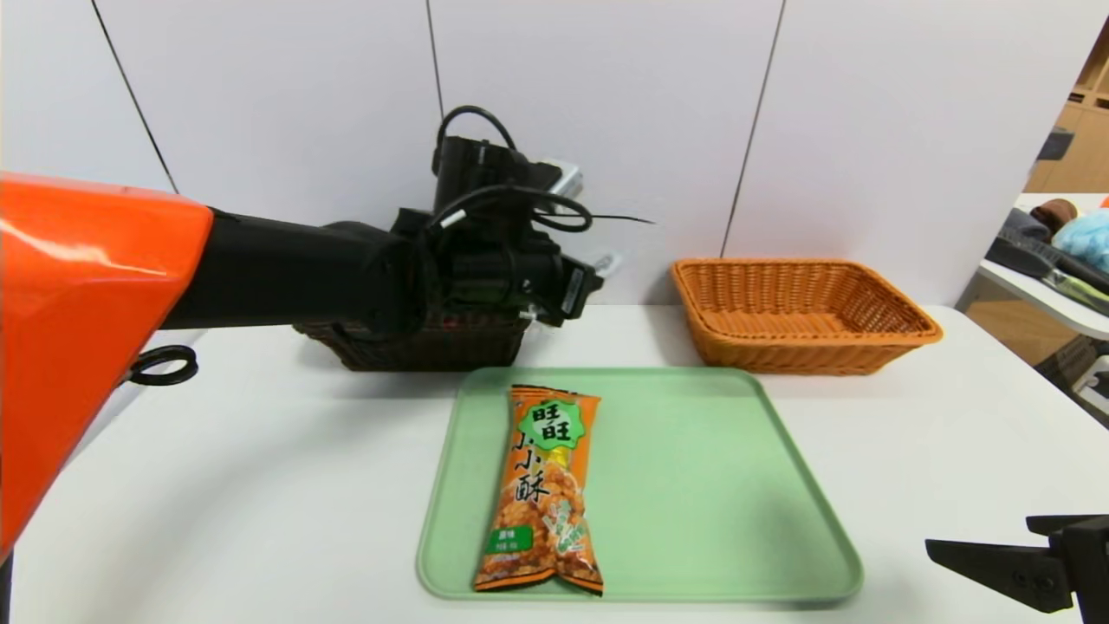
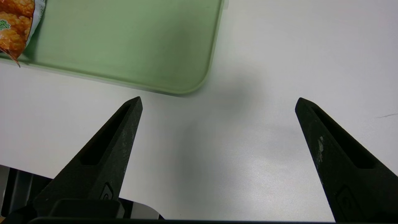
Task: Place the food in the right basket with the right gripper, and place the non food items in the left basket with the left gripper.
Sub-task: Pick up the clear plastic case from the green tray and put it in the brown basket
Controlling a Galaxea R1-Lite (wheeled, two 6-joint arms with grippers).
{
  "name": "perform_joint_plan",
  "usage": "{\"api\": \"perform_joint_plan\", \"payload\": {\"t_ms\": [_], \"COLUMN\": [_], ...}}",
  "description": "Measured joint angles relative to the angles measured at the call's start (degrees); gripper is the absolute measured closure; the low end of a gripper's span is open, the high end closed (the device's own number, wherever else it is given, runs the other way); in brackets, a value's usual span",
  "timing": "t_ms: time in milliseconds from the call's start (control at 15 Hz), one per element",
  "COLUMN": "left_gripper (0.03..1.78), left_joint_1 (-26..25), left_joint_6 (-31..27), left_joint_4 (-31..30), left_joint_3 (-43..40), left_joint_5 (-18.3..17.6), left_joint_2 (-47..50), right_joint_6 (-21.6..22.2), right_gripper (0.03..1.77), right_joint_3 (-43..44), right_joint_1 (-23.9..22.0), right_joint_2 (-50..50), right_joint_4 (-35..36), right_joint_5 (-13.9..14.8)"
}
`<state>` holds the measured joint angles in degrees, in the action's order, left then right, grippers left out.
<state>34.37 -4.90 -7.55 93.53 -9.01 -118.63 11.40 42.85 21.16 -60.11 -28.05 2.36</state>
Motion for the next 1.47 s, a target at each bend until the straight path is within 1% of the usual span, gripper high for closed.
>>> {"api": "perform_joint_plan", "payload": {"t_ms": [333, 600, 1400, 1467], "left_gripper": [1.25, 1.25, 1.25, 1.12], "left_joint_1": [-9.05, -13.36, -16.53, -16.73], "left_joint_6": [0.37, 0.3, -0.16, -0.17], "left_joint_4": [0.48, 1.21, 0.22, 0.2], "left_joint_3": [0.51, 1.18, 2.72, 2.76], "left_joint_5": [0.04, -0.16, 0.04, 0.02], "left_joint_2": [1.76, 2.21, -5.49, -5.77], "right_joint_6": [-0.11, -0.11, -0.02, -0.02], "right_gripper": [0.1, 0.1, 0.1, 0.1], "right_joint_3": [0.01, -0.1, -0.85, -0.9], "right_joint_1": [0.0, 0.0, 0.0, 0.0], "right_joint_2": [-0.16, -0.37, -0.52, -0.52], "right_joint_4": [0.0, 0.0, 0.0, 0.0], "right_joint_5": [-0.26, -0.3, -0.26, -0.24]}}
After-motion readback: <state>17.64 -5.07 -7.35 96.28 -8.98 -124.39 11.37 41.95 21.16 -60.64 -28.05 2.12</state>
